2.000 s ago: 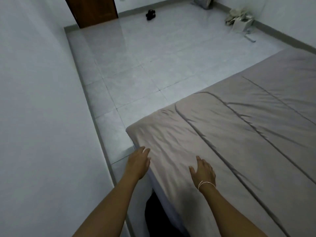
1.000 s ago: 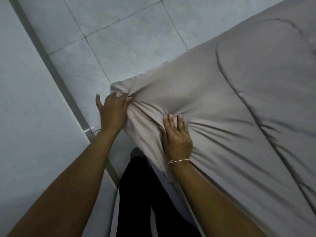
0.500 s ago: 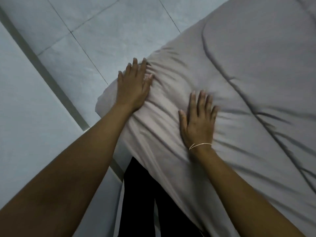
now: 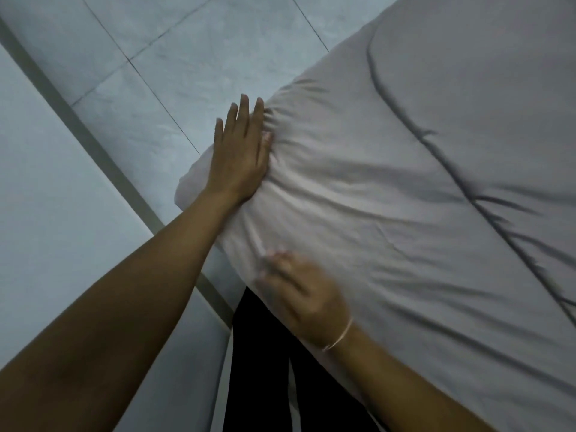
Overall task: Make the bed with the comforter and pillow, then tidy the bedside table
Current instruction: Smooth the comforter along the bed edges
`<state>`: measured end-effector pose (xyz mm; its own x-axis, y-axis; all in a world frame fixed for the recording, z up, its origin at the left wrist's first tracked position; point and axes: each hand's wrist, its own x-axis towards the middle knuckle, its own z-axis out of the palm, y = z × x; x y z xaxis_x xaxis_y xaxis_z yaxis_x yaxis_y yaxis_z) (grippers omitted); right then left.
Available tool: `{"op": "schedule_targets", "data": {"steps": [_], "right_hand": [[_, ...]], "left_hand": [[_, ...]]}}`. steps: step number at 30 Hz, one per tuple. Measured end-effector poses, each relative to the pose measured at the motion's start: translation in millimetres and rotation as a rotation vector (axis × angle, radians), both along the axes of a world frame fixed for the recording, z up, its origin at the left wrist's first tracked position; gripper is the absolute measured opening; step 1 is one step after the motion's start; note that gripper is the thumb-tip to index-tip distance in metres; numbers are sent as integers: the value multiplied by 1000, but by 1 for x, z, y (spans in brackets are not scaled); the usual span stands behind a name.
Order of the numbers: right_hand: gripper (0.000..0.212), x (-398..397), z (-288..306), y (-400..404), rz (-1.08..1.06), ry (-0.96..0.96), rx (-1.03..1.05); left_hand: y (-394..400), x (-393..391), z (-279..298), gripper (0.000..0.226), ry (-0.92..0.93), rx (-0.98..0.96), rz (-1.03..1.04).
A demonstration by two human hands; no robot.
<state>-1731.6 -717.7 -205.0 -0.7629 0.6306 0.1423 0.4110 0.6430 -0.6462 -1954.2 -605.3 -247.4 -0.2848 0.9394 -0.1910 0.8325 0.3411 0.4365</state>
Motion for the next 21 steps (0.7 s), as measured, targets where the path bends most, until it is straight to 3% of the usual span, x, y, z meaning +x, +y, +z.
{"op": "schedule_targets", "data": {"steps": [2, 4, 8, 10, 16, 21], "right_hand": [[33, 24, 7, 58, -157, -53, 125], [38, 47, -6, 113, -387, -224, 225], [58, 55, -36, 161, -764, -583, 97], [61, 34, -40, 138, -699, -652, 101], [68, -10, -31, 30, -300, -585, 82], [65, -9, -26, 20, -143, -582, 91]], "left_hand": [[2, 6, 3, 53, 53, 66, -21], [1, 13, 4, 53, 41, 74, -40], [-18, 17, -3, 56, 34, 33, 1], [-30, 16, -6, 56, 36, 45, 78], [-72, 11, -13, 59, -12, 30, 273], [-79, 4, -6, 62, -61, -51, 252]]}}
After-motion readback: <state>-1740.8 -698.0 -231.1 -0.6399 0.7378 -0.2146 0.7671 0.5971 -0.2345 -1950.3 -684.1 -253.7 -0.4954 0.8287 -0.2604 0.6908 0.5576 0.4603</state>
